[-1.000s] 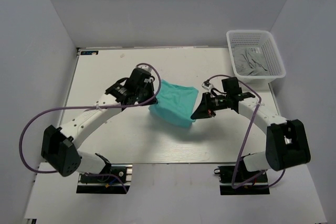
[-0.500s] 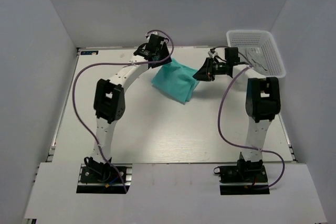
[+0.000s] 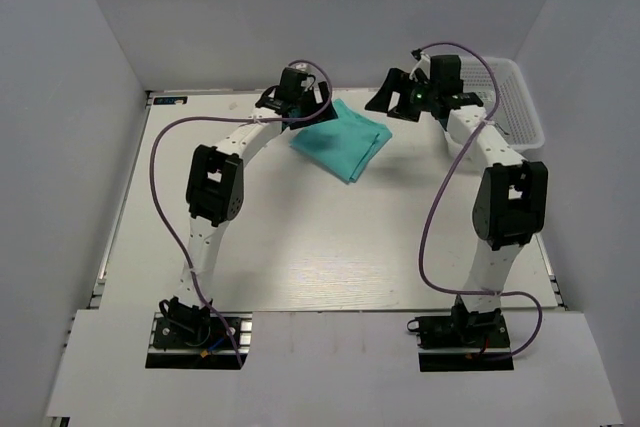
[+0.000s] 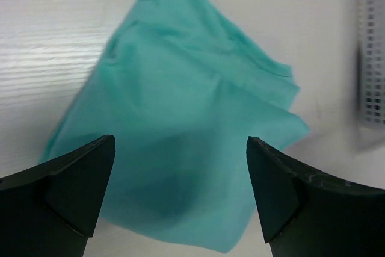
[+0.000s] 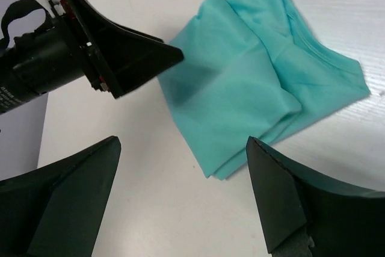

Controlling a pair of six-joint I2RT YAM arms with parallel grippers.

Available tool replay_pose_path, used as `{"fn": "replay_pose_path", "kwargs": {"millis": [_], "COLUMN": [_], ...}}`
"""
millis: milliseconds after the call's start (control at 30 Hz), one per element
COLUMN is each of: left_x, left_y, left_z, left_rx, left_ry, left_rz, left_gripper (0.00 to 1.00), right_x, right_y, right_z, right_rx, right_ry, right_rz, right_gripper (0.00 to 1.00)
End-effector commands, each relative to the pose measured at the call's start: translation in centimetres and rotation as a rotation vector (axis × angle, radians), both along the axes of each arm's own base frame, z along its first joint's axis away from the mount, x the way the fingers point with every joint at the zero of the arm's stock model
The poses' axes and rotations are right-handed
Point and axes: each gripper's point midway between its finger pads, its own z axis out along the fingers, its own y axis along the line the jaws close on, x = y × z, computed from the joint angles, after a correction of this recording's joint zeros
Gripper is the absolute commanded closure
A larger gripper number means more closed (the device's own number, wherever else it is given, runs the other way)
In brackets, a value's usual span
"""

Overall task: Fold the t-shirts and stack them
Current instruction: Smooth out wrinkles on the folded tshirt

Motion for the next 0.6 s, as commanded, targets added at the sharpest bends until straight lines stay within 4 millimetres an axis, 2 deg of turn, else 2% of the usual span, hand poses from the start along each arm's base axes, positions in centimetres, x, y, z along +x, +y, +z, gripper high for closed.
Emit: {"fn": "replay_pose_path", "kwargs": {"millis": [0, 67, 133, 200, 233, 300, 333, 367, 400, 433, 500, 533, 567], "left_x": [0.8, 1.1, 1.3, 1.1, 0.7, -0.1, -1.3, -1.7, -2.3, -3.5, -4.6, -5.6, -6.4], "left_y": [-3.2, -3.3, -3.2, -3.0, -2.8, -2.5, -1.9, -2.4, -2.4, -2.1, -2.0, -1.6, -1.5], "left_z": [4.1, 3.2, 1.8, 0.9, -0.1, -2.0, -4.5, -3.7, -4.3, -6.3, -6.6, -8.0, -7.8], "left_rx": [-0.082, -0.080, -0.071, -0.060, -0.052, -0.042, -0.031, -0.063, -0.076, -0.073, -0.078, -0.061, -0.064], "left_ry": [-0.113, -0.108, -0.088, -0.075, -0.054, -0.009, 0.058, 0.039, 0.053, 0.102, 0.132, 0.173, 0.190], "left_rz": [-0.104, -0.104, -0.087, -0.080, -0.079, -0.072, -0.058, -0.086, -0.088, -0.086, -0.103, -0.101, -0.110], "left_gripper": [0.00, 0.00, 0.00, 0.00, 0.00, 0.00, 0.00, 0.00, 0.00, 0.00, 0.00, 0.00, 0.00], "right_x": [0.3, 1.3, 2.0, 2.4, 2.8, 2.8, 2.7, 2.4, 2.0, 1.4, -0.3, -0.7, -2.7], "right_y": [0.8, 2.3, 3.8, 4.4, 4.5, 4.6, 4.7, 5.1, 5.1, 4.8, 4.4, 4.2, 3.9], "right_z": [-3.6, -4.8, -5.0, -7.5, -7.7, -9.2, -9.8, -10.8, -11.9, -12.9, -15.3, -15.8, -17.2], "right_rx": [-0.096, -0.090, -0.083, -0.084, -0.079, -0.074, -0.086, -0.099, -0.123, -0.153, -0.208, -0.225, -0.235], "right_ry": [0.037, 0.051, 0.052, 0.093, 0.087, 0.116, 0.115, 0.120, 0.121, 0.157, 0.190, 0.193, 0.245], "right_rz": [0.021, 0.075, 0.115, 0.130, 0.130, 0.137, 0.152, 0.179, 0.209, 0.207, 0.241, 0.238, 0.255], "right_gripper": [0.09, 0.09, 0.09, 0.09, 0.09, 0.09, 0.09, 0.09, 0.09, 0.09, 0.09, 0.09, 0.09]}}
